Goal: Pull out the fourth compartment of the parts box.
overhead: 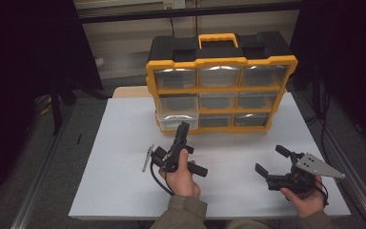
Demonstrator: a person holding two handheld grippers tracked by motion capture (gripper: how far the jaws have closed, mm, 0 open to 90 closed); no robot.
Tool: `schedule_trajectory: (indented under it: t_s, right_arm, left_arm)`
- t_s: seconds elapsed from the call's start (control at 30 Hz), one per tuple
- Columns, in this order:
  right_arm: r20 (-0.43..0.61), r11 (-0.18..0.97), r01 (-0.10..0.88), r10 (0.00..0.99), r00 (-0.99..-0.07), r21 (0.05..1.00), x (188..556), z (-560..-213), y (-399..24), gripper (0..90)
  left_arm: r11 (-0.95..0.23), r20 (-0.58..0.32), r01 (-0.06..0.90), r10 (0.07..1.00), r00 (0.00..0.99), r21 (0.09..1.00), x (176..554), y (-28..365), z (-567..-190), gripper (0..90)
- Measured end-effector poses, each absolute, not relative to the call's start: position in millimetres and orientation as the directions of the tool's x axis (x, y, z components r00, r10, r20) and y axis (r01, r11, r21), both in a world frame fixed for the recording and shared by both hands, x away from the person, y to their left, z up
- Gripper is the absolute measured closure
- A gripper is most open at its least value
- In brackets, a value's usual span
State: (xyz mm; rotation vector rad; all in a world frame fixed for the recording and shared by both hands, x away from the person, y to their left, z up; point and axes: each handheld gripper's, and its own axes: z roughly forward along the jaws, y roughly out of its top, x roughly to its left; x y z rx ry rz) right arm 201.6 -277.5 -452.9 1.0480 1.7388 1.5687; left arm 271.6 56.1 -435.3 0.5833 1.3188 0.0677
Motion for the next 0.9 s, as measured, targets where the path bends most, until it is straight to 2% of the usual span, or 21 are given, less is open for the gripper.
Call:
schedule_trajectory:
  t_s: [0.33,0.43,0.63,0.7,0.9]
  right_arm:
    - [0.089,0.01,0.18,0.842,-0.532,0.984,202,-453,-277,0.9]
    - [0.091,0.007,0.181,0.842,-0.532,0.983,201,-453,-277,0.9]
    - [0.092,0.005,0.179,0.844,-0.528,0.984,201,-453,-277,0.9]
    - [0.091,0.006,0.179,0.844,-0.529,0.984,201,-453,-277,0.9]
    - [0.089,0.007,0.176,0.843,-0.53,0.984,201,-453,-278,0.9]
  left_arm:
    - [0.764,-0.829,0.329,0.474,0.299,0.555,271,65,-436,46.8]
    - [0.72,-0.809,0.371,0.501,0.307,0.586,271,69,-436,40.6]
    - [0.631,-0.742,0.391,0.58,0.336,0.67,271,76,-436,29.1]
    - [0.589,-0.712,0.401,0.607,0.353,0.701,270,79,-437,27.9]
    - [0.533,-0.675,0.419,0.633,0.378,0.735,270,85,-436,18.6]
